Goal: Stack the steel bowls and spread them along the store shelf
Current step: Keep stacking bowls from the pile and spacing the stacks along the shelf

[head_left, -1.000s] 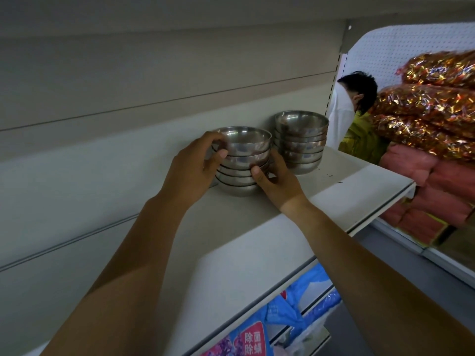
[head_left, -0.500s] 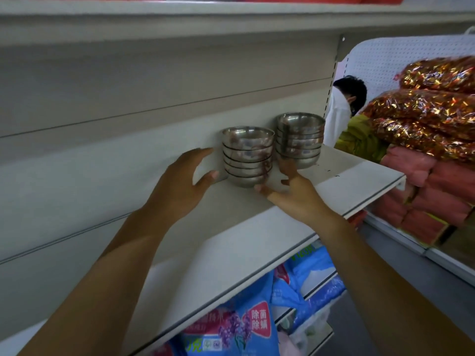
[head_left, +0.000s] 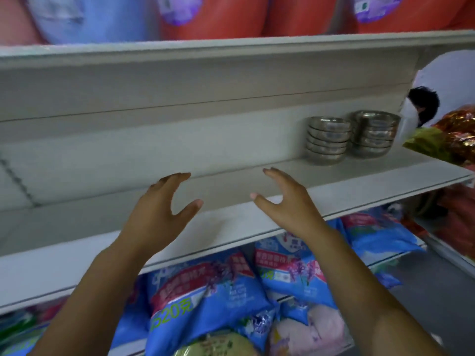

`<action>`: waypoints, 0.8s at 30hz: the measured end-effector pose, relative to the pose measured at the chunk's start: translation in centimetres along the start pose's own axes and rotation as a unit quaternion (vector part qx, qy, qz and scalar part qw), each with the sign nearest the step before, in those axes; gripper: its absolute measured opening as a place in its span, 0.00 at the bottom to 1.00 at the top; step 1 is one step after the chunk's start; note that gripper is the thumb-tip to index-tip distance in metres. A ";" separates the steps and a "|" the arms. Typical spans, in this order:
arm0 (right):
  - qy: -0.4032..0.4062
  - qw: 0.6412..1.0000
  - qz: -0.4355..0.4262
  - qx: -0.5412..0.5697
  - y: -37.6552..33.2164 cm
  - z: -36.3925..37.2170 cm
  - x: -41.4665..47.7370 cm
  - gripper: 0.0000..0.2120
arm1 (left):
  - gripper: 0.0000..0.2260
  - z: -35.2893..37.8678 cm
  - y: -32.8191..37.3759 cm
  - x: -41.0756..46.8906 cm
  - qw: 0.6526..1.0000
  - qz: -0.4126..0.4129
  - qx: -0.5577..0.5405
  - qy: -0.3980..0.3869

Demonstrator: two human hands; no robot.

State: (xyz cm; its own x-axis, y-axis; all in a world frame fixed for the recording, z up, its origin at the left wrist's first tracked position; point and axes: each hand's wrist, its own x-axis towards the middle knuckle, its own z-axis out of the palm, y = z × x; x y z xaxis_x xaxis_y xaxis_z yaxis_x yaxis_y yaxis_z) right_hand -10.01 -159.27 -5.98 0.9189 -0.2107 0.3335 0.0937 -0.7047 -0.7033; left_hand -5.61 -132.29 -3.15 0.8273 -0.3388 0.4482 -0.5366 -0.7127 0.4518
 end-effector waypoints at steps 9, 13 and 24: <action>-0.113 0.988 -0.106 0.025 -14.2 13.0 -3.2 0.33 | 0.24 -13.7 -9.7 -14.2 0.986 -0.130 0.068 0.084; -0.165 0.973 -0.153 0.050 -20.7 18.4 -3.7 0.33 | 0.24 -19.7 -13.3 -18.3 0.967 -0.200 0.095 0.127; -0.251 0.925 -0.273 0.083 -34.8 32.6 -2.5 0.29 | 0.22 -30.1 -22.4 -24.2 0.916 -0.294 0.178 0.207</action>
State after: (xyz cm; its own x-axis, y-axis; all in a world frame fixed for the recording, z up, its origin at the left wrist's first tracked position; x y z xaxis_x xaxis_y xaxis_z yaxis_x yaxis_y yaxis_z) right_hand -3.08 -112.14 -2.81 0.7756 0.5164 0.3631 0.6153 -0.4900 -0.6175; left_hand -18.59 -89.67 -0.92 0.7823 0.3776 0.4954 0.1312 -0.8774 0.4615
